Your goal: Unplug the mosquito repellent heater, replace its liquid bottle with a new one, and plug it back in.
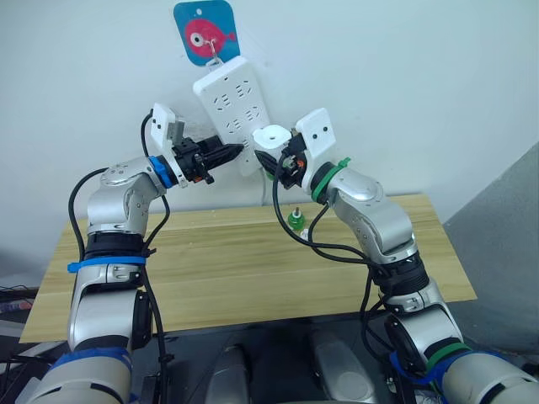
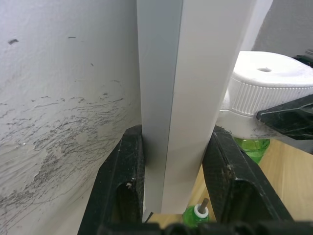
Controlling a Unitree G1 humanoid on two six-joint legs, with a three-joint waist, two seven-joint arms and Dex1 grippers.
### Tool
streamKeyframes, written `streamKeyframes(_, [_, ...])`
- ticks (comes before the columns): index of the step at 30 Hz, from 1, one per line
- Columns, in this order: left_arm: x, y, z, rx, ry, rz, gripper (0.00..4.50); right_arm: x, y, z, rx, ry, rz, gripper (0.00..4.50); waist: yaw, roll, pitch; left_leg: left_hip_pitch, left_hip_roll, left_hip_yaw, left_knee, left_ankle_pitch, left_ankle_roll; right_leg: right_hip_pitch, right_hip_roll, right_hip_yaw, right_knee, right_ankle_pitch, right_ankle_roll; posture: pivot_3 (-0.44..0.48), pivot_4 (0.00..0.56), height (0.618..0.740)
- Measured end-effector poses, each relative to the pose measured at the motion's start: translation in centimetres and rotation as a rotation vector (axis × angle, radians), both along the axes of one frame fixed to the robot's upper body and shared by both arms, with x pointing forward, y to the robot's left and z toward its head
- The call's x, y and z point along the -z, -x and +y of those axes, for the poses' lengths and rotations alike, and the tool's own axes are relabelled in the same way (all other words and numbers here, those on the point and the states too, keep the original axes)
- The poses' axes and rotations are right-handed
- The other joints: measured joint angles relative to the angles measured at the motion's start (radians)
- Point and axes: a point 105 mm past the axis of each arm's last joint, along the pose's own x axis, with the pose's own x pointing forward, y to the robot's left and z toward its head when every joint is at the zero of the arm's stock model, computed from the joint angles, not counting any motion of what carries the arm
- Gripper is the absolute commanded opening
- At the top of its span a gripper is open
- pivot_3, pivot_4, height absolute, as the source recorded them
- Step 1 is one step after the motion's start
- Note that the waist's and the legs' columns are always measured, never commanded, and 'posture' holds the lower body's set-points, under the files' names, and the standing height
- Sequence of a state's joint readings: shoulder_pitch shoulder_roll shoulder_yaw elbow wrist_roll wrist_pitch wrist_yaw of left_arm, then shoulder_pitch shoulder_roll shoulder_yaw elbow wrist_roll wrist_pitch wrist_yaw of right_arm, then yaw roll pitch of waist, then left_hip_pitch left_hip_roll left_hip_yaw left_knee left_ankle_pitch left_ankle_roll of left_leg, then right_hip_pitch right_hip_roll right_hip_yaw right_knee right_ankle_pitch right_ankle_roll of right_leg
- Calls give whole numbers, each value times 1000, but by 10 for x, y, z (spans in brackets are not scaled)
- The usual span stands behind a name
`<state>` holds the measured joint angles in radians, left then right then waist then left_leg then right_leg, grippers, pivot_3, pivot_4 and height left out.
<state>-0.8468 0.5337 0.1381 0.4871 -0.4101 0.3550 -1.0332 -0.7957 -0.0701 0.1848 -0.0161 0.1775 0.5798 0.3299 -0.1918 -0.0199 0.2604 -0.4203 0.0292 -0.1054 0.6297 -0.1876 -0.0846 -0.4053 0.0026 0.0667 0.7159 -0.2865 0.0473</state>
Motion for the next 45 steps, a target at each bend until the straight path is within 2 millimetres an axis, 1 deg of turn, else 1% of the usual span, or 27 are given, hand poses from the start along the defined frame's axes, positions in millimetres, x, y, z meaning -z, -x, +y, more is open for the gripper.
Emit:
streamKeyframes(1, [-1,0,-1,4,-3,-9,1345,1,-1,-1,6,3,5,4500,2,0,0,-1,0,0,-1,0,0,-1,0,-1,0,0,0,-208,189,736])
streamKeyframes(5, [-2,1,-5,26,-18,-31,1345,0,0,-7,30,21,-3,4500,11,0,0,-5,-1,-1,-2,0,0,-2,-2,-2,-3,0,0,-207,191,736])
streamKeyframes(7, [-1,1,-5,26,-17,-35,1344,-2,6,-12,36,24,-11,4500,13,0,0,-5,-1,-1,-2,0,0,-2,-2,-2,-4,0,0,-206,191,736])
streamKeyframes(12, [0,-2,-2,13,-20,-45,1344,3,23,-27,46,52,0,4500,13,0,0,-5,-1,-1,-1,0,0,-3,-1,-2,-3,0,0,-202,194,736])
streamKeyframes(15, [1,-2,-2,10,-21,-52,1344,3,34,-31,33,58,0,4500,13,0,0,-4,0,-1,-1,0,0,-3,-1,-2,-3,0,0,-204,198,736])
streamKeyframes(17, [1,-4,-1,3,-20,-54,2081,4,42,-31,8,58,7,4500,13,0,0,-4,0,-1,-1,0,0,-3,-1,-2,-3,0,0,-203,201,736])
streamKeyframes(18, [1,-9,4,-46,-23,-48,2315,4,44,-31,0,60,10,4500,14,0,0,-4,0,-1,-1,0,0,-3,-1,-2,-3,0,0,-203,201,736])
streamKeyframes(20, [1,-15,18,-124,-29,-44,2984,4,48,-32,-10,59,16,4500,10,0,0,-4,0,0,-2,0,0,-3,-1,-1,-3,-1,1,-201,202,736])
streamKeyframes(21, [2,-14,17,-113,-35,-50,3299,5,47,-34,-6,59,22,4500,9,0,0,-4,0,0,-2,0,0,-3,-1,-1,-3,0,0,-196,203,736])
streamKeyframes(24, [4,-13,14,-102,-49,-62,4035,5,47,-35,-6,51,31,4500,12,0,0,-4,0,-1,-2,0,1,-3,0,-2,-2,0,1,-192,204,736])
streamKeyframes(26, [5,-14,14,-104,-51,-59,4035,4,48,-33,-14,47,32,4500,11,0,0,-3,1,-1,-2,2,3,-3,1,-1,-2,-1,2,-189,205,736])
streamKeyframes(29, [5,-11,22,-121,-69,-61,4035,3,51,-32,-30,45,26,4500,2,0,0,-1,3,0,-3,3,4,-3,4,1,-2,-1,1,-183,208,736])
streamKeyframes(31, [5,-8,28,-132,-92,-72,4035,4,52,-32,-36,55,26,4500,-5,0,0,0,5,1,-5,2,4,-4,5,2,-2,-1,1,-173,210,736])
streamKeyframes(32, [6,-5,34,-148,-109,-78,4035,5,53,-32,-43,62,26,4500,-8,0,0,1,6,2,-7,2,4,-4,6,3,-2,-1,1,-169,210,736])
streamKeyframes(33, [7,-1,44,-177,-130,-83,4035,6,54,-31,-51,71,27,4500,-12,0,0,2,8,4,-8,2,4,-5,8,5,-2,-1,1,-165,211,736])
streamKeyframes(37, [10,20,98,-355,-199,-88,4035,11,57,-31,-58,83,30,4500,-13,0,0,3,16,6,-17,2,4,-9,13,5,-3,-1,-3,-132,211,736])
streamKeyframes(38, [10,27,106,-379,-207,-83,4035,11,58,-31,-60,83,28,4500,-4,0,0,3,16,6,-19,2,4,-9,13,4,-2,-3,-6,-127,211,736])
streamKeyframes(39, [10,33,111,-390,-207,-79,4035,12,58,-31,-64,85,29,4500,3,0,0,2,16,6,-20,2,4,-10,13,3,-3,-3,-8,-118,211,736])
streamKeyframes(41, [14,43,111,-387,-205,-65,4035,12,59,-29,-76,83,27,4500,24,0,0,0,16,7,-21,2,4,-11,12,1,-3,-3,-13,-100,211,736])
streamKeyframes(42, [17,49,110,-380,-206,-54,4035,11,61,-26,-91,79,23,4500,30,0,0,-1,16,7,-21,2,4,-11,12,1,-3,-3,-13,-94,212,736])
streamKeyframes(43, [24,61,109,-364,-217,-35,4035,10,64,-22,-118,73,16,4500,38,-1,0,-4,16,8,-21,2,4,-14,11,1,-4,-3,-13,-85,213,736])
streamKeyframes(45, [38,79,100,-317,-234,17,4035,11,66,-21,-132,76,13,4500,51,-1,0,-5,16,10,-21,2,3,-15,10,2,-5,-3,-13,-72,213,736])
